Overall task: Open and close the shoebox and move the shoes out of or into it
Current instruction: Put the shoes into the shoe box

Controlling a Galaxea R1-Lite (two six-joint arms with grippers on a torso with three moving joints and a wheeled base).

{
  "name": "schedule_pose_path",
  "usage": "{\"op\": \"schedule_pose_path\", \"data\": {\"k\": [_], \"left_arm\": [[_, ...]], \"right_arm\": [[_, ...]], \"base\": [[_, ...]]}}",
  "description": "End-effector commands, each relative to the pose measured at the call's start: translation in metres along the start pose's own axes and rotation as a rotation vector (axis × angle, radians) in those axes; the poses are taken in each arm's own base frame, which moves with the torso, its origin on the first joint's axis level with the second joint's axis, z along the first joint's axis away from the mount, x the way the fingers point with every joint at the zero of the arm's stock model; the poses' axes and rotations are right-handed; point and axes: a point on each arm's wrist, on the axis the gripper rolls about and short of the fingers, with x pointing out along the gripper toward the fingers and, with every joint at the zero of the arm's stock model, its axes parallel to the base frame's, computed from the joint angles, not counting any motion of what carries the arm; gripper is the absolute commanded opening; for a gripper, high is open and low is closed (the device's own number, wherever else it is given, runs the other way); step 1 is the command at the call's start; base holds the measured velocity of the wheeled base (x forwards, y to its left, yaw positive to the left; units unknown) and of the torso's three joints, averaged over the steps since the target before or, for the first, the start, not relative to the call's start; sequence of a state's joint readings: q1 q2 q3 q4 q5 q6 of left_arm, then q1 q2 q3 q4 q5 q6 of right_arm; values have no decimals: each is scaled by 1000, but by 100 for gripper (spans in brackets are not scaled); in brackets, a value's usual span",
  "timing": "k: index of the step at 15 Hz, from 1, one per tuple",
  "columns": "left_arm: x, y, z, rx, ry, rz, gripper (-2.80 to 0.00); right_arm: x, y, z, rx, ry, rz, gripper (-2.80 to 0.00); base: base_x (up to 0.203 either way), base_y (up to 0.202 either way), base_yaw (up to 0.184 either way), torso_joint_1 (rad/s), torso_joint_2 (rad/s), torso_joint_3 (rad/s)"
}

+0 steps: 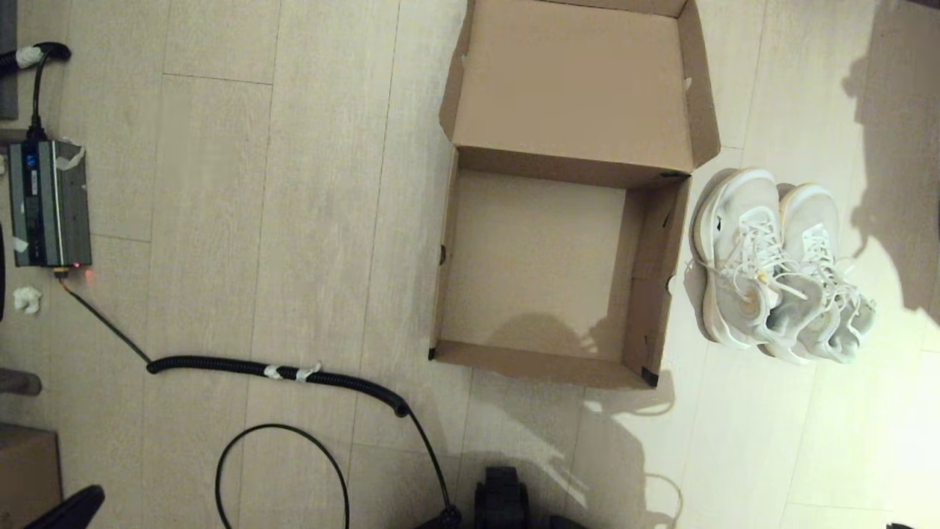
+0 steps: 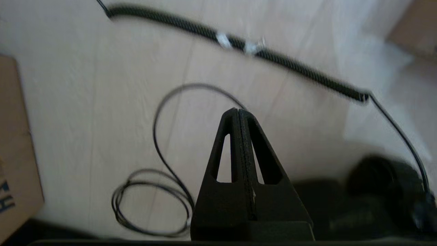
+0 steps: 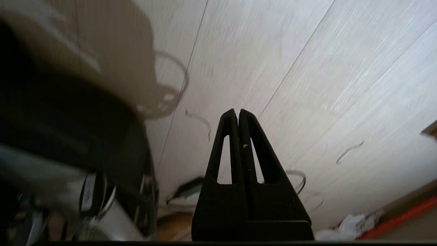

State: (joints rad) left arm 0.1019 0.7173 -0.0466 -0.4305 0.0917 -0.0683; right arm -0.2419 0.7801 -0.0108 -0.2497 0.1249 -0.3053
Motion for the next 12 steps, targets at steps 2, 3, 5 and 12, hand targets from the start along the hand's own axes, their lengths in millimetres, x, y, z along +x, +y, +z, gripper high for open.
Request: {"op": "schedule_pose_path", "data": {"k": [2,3,5,12], "left_arm": [[-2,0,-3,15,13,-28,-280],[-2,-1,-3,26,19,-41,-280],[-3,0,-9,32,28,-57,-280],[-41,3,-45,71,54,-167,-280]], "right_arm": [[-29,13,-26,10,110,61,-280],[-34,15,-31,-11,140,118,-280],[-38,16,-30,-87,89,243,-280],[-44,13,-33,14,-283,153,-280]], "base": [[0,0,0,0,0,0],[0,0,0,0,0,0],[0,0,0,0,0,0],[0,0,0,0,0,0]]}}
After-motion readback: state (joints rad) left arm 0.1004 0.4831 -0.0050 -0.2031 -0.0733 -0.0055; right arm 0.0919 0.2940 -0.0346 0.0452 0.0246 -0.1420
